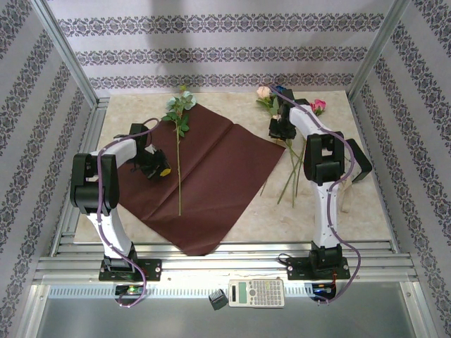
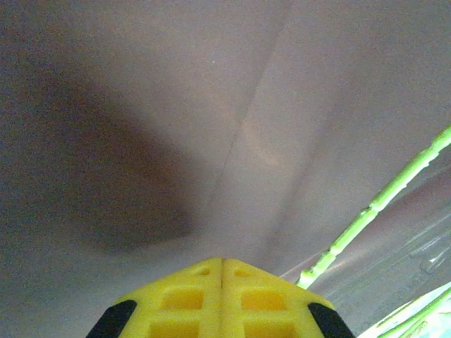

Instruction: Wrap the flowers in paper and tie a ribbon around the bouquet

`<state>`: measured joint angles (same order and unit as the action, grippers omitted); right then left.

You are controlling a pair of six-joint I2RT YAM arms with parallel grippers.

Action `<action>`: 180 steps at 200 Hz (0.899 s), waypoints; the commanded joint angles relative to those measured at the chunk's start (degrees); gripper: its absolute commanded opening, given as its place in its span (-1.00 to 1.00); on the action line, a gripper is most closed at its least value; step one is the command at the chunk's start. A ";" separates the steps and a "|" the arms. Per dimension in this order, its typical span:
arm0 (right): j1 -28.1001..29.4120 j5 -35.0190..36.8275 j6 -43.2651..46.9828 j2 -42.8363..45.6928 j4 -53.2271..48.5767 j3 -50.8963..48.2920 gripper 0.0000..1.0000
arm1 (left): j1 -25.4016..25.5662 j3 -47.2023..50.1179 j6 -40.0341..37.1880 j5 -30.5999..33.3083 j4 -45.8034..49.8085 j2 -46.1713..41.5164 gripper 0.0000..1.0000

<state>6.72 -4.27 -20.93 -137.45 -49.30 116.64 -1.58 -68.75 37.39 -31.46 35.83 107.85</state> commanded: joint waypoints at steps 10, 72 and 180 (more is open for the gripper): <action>1.48 4.48 1.82 1.88 -1.61 0.77 -0.99 | -0.44 -1.46 -1.66 -0.77 2.75 1.30 -0.94; 2.41 16.92 6.20 14.86 2.33 0.81 -1.00 | -0.44 -1.65 -1.91 -0.77 2.58 2.19 -0.94; 12.00 -10.25 -1.33 26.62 14.03 -10.99 -1.00 | -0.44 -0.68 -1.18 -1.00 1.28 1.45 -0.95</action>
<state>12.21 1.58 -17.39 -107.53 -39.59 109.65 -1.58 -69.47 36.56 -31.70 36.51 109.40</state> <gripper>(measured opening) 0.055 0.046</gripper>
